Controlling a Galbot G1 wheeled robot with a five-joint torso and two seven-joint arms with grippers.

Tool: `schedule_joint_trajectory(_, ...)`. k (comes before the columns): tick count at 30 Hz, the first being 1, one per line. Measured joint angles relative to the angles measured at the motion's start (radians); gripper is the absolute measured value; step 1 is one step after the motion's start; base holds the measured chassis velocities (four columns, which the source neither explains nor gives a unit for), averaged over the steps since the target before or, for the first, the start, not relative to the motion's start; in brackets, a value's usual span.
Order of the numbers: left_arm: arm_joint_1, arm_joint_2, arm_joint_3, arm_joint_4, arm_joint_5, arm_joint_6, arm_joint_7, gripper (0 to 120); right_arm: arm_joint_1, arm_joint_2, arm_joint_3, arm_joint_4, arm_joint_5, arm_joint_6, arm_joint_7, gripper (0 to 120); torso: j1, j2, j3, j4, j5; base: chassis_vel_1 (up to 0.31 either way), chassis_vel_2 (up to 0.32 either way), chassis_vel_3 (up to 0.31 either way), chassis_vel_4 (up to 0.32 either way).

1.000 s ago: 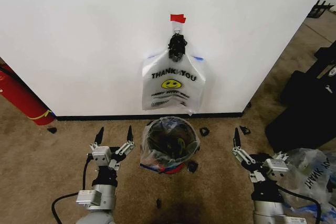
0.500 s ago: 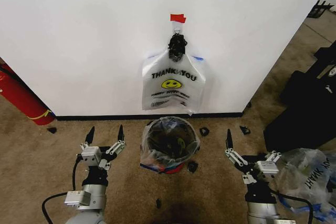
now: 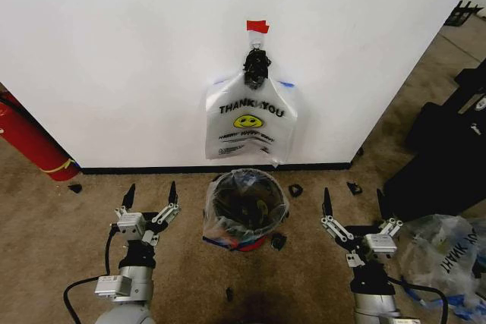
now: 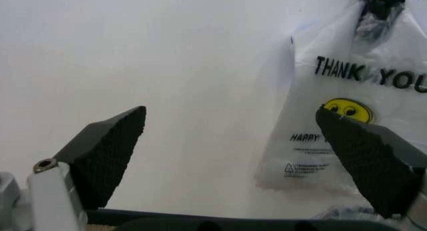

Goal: Pick up the garbage bag from the wall and place it over the trash bin.

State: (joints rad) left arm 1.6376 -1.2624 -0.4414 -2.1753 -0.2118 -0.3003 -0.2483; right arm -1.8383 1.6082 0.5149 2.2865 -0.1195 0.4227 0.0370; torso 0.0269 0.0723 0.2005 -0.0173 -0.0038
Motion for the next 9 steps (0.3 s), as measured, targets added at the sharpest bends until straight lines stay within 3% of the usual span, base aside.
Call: schedule_joint_trajectory(9, -0.011, -0.011, 0.011, 0.006, 0.000, 0.003, 0.001, 100, -0.012, 0.000, 0.007, 0.006, 0.001, -0.001, -0.004, 100, 0.000, 0.000, 0.000, 0.0000, 0.0000, 0.000, 0.000, 0.000, 0.000)
